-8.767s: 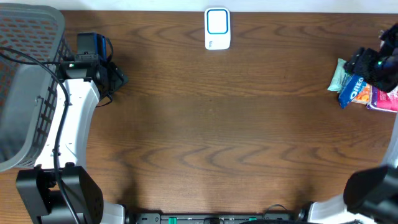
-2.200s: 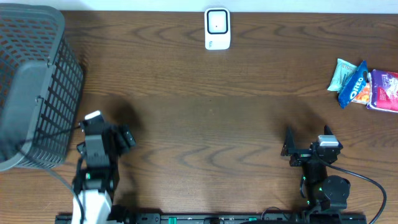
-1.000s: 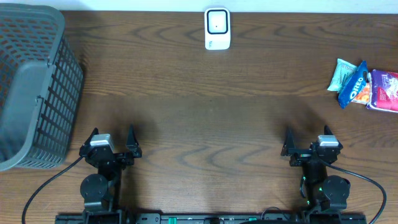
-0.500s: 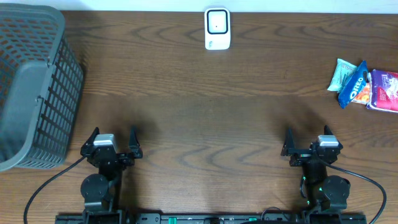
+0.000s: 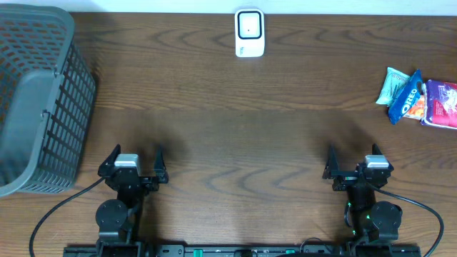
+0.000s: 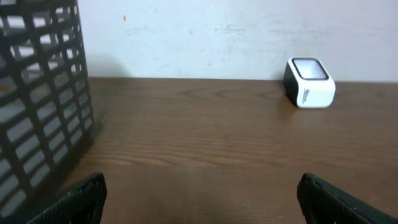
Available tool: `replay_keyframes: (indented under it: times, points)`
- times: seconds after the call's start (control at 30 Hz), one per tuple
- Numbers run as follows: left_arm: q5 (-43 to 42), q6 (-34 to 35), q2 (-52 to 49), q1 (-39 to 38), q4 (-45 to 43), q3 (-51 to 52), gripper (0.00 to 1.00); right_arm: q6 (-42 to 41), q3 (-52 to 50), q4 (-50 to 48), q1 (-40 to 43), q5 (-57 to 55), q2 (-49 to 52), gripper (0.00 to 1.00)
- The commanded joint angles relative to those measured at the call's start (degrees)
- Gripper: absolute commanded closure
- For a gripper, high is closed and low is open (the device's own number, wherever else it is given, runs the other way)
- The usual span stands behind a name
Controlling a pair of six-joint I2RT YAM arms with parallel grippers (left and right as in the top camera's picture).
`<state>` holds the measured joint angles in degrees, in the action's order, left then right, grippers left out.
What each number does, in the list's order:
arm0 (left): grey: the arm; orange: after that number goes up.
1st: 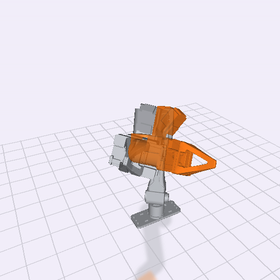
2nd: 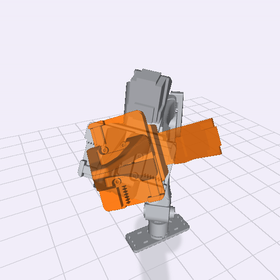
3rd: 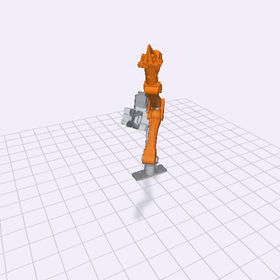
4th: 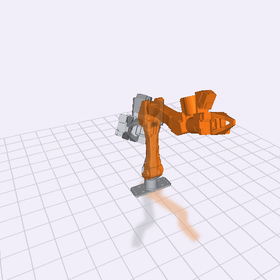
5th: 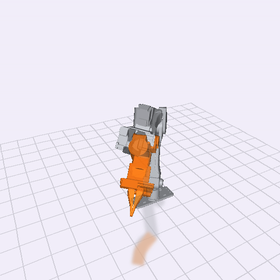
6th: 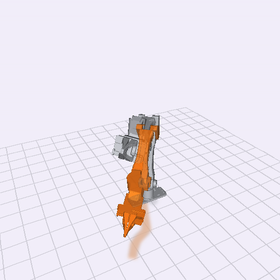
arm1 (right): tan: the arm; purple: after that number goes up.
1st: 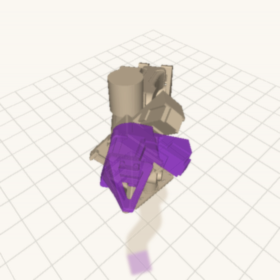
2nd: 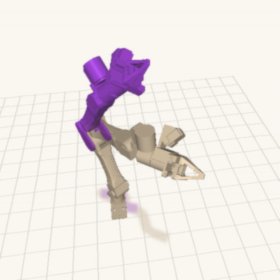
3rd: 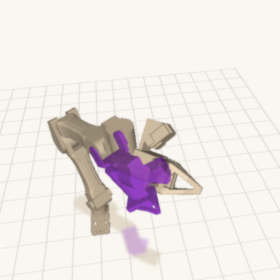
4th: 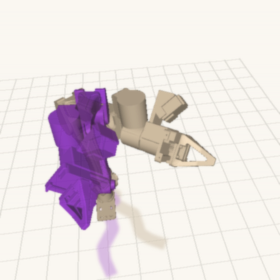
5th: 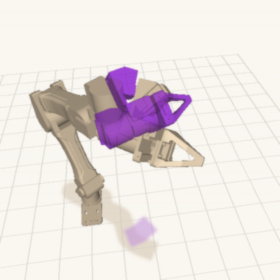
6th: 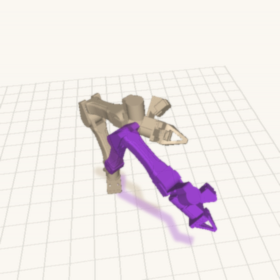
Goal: Scan the item barcode
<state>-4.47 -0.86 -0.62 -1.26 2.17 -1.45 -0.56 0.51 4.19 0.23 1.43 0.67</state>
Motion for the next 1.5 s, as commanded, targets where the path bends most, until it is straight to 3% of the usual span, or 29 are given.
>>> replay_keyframes:
  times: [0.0,0.4,0.8,1.47]
  points:
    - [1.22,4.63,0.57,0.02,1.77,1.25,0.02,0.83,-0.22,0.11,-0.44,-0.48,-0.37,0.01]
    - [1.66,6.10,0.57,2.32,1.97,1.25,0.02,0.83,-0.22,0.11,-0.44,-0.48,-0.37,0.01]
    - [-1.01,-2.16,0.57,2.32,1.81,1.22,0.02,0.83,-0.22,0.11,-0.44,-0.48,-0.37,0.01]
    - [-0.85,-1.90,0.42,2.32,1.55,1.22,0.02,0.83,-0.22,0.11,-0.44,-0.48,-0.37,0.01]
